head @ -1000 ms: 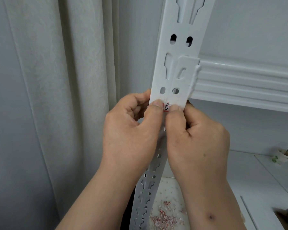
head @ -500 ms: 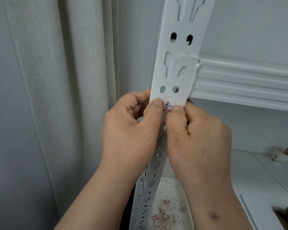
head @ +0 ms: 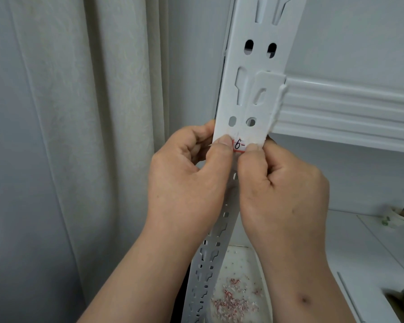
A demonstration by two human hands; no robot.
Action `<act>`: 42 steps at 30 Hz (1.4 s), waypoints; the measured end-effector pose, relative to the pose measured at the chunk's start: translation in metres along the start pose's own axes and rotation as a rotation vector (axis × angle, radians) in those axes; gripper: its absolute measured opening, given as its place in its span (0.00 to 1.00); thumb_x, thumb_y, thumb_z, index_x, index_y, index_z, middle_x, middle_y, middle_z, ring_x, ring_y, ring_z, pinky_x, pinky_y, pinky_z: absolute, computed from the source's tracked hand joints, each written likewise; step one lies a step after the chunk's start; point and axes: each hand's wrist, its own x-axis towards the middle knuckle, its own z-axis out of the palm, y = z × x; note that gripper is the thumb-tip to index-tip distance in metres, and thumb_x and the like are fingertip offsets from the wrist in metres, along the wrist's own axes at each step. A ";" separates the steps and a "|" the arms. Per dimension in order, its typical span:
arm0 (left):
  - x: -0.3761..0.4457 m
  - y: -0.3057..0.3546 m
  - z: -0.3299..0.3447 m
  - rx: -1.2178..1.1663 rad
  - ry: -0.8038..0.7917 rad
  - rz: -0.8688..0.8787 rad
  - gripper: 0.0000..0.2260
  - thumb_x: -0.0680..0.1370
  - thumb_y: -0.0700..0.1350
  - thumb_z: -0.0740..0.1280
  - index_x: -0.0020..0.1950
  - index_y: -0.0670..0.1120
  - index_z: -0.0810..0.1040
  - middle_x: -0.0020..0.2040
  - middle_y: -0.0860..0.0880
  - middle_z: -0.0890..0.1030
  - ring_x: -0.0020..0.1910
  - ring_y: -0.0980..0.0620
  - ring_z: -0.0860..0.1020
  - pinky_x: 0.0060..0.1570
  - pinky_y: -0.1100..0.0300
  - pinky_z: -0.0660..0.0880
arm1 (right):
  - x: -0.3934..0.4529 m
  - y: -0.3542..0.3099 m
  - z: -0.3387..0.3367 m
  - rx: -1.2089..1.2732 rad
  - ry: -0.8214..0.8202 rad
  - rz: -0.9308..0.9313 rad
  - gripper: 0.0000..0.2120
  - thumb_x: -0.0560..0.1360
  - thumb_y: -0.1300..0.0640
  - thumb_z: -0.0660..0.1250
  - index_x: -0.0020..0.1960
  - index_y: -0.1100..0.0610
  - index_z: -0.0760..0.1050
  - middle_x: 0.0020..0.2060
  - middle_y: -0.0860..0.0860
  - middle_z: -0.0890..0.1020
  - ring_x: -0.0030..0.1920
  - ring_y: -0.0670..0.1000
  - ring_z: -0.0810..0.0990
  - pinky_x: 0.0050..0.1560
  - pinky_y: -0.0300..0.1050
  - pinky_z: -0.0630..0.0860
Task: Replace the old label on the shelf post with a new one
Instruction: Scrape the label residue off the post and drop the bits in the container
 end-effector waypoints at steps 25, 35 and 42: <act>0.000 -0.001 0.000 0.011 0.002 -0.027 0.06 0.76 0.42 0.70 0.52 0.47 0.84 0.43 0.54 0.87 0.44 0.60 0.84 0.42 0.70 0.77 | -0.003 0.004 0.007 -0.007 0.060 -0.015 0.14 0.73 0.47 0.51 0.32 0.51 0.67 0.22 0.47 0.67 0.25 0.46 0.66 0.29 0.34 0.64; -0.001 0.001 0.000 0.016 -0.012 -0.030 0.06 0.76 0.43 0.70 0.52 0.48 0.83 0.40 0.55 0.85 0.30 0.65 0.76 0.34 0.72 0.71 | -0.005 0.005 0.003 0.040 0.037 -0.025 0.19 0.73 0.49 0.47 0.41 0.51 0.76 0.26 0.45 0.72 0.29 0.48 0.69 0.29 0.42 0.63; -0.001 -0.001 -0.004 0.034 -0.042 -0.039 0.08 0.77 0.44 0.69 0.55 0.48 0.82 0.47 0.54 0.87 0.48 0.60 0.84 0.45 0.70 0.78 | -0.020 0.006 0.000 0.291 0.155 0.043 0.18 0.74 0.52 0.59 0.60 0.48 0.79 0.46 0.39 0.83 0.43 0.34 0.78 0.46 0.26 0.71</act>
